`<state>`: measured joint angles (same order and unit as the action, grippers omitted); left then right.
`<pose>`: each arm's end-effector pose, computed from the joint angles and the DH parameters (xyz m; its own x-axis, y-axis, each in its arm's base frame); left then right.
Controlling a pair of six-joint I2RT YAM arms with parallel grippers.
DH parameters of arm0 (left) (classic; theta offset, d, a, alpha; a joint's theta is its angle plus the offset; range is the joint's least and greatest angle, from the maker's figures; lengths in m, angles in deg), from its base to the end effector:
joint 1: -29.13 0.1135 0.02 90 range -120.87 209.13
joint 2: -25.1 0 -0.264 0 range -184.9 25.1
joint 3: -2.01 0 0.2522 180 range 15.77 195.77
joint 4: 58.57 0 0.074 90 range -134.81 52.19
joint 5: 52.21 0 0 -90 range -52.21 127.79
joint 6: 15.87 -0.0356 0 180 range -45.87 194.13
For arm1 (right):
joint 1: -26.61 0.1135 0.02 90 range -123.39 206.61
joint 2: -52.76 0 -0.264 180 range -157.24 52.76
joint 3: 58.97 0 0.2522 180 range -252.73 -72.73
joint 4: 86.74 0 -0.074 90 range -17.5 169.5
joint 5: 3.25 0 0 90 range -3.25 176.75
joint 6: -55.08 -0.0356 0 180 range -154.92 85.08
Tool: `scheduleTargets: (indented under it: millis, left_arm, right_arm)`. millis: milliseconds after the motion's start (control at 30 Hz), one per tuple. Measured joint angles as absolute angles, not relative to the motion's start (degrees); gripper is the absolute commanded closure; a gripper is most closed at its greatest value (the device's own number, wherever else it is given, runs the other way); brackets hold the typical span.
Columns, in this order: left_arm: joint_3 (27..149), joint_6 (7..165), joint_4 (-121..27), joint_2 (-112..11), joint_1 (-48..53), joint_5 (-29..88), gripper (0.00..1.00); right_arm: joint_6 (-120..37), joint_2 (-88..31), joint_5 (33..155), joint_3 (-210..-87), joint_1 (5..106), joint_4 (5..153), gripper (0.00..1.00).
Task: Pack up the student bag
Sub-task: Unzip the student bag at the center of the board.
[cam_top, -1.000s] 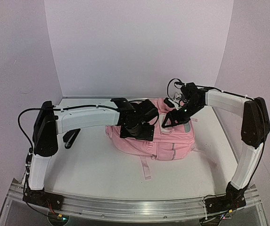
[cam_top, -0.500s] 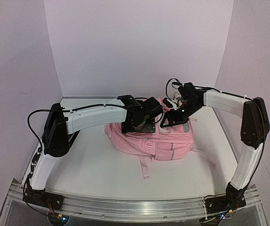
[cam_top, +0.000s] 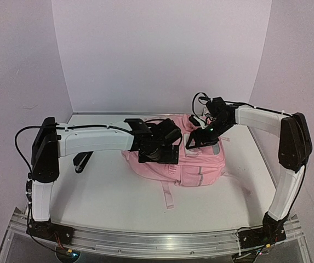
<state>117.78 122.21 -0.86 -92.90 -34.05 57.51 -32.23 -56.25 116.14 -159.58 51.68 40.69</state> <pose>0.2137 -0.3960 0.2437 -0.8292 0.0878 -0.5520 0.2197 0.9593 -0.1776 0.3608 0.1880 0.2344 -0.7637 -0.4024 -0.5049 -0.6214 0.6702 0.4058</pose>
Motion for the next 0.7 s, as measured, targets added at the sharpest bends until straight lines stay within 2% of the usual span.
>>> scheduleTargets:
  millis: [67, 433, 567, 700]
  left_arm:
    - [119.4, 121.26, 0.28, -93.66, -34.56, 57.15, 0.0]
    - [146.09, 122.75, 15.04, -109.93, -34.29, 64.4, 0.0]
    - [145.61, 127.67, 19.29, -109.84, -34.09, 65.68, 0.0]
    - [136.25, 129.51, 18.09, -105.77, -33.67, 66.18, 0.0]
  right_arm:
    - [-32.28, -56.25, 116.14, -159.58, 51.69, 40.71, 0.25]
    - [-32.64, -56.25, 115.97, -159.58, 51.69, 40.87, 0.25]
    - [-32.54, -56.25, 115.32, -159.58, 51.71, 41.47, 0.25]
    - [-32.44, -56.35, 114.36, -159.58, 51.99, 41.94, 0.25]
